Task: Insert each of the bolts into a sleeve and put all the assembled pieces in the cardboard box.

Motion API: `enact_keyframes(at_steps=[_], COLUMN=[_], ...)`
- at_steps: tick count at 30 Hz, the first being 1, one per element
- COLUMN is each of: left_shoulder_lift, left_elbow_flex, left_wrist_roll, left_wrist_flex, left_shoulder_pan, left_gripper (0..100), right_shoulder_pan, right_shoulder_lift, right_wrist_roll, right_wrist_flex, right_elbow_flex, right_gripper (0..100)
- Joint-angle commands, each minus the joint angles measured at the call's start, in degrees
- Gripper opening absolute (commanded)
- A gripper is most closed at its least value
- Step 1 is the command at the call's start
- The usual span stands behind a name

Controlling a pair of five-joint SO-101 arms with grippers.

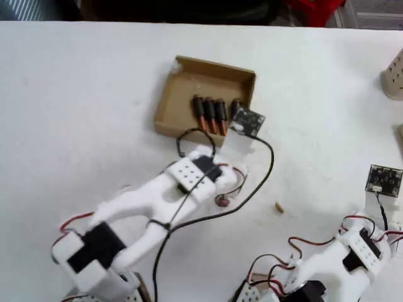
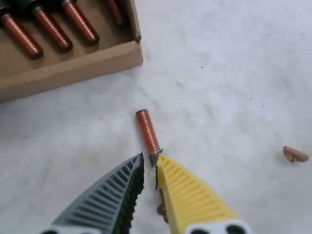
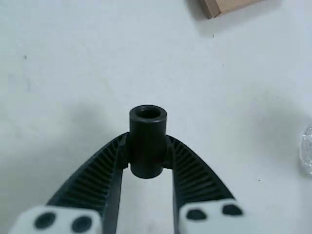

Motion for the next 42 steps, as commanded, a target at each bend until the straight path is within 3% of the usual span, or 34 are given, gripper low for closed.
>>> enact_keyframes(at_steps=[1, 4, 15, 18, 22, 29, 35, 42], left_shoulder_lift=[6.55, 11.03, 23.87, 23.34, 20.88, 13.58, 6.02, -1.54], left_elbow_flex=[-8.09, -11.43, -21.80, -21.36, -19.87, -17.23, -15.12, -9.58], left_wrist_roll=[0.62, 0.53, 0.88, 0.88, 0.88, 4.84, 16.18, 37.63], left_wrist_flex=[-1.23, 1.23, 6.95, 7.65, 7.56, 9.58, 11.96, 11.43], left_shoulder_pan=[-0.57, -0.66, -8.04, -8.13, -7.87, -11.56, -21.67, -42.68], left_gripper=[20, 28, 29, 23, 2, 2, 2, 2], right_shoulder_pan=[-1.36, -1.36, -1.36, -1.45, -1.45, -1.45, -1.45, -2.77], right_shoulder_lift=[-1.89, -1.89, -1.98, -1.98, -2.07, -2.42, -2.51, -2.51], right_wrist_roll=[0.88, 0.88, 0.88, 0.88, 0.88, 0.88, 0.88, 0.88], right_wrist_flex=[-4.35, -6.81, -7.43, -7.43, -7.43, -7.43, -7.43, -7.43], right_elbow_flex=[0.79, 2.20, 2.73, 2.73, 2.64, 2.46, 2.46, 2.37], right_gripper=[1.7, 1.7, 1.7, 1.7, 1.7, 1.7, 1.7, 1.7])
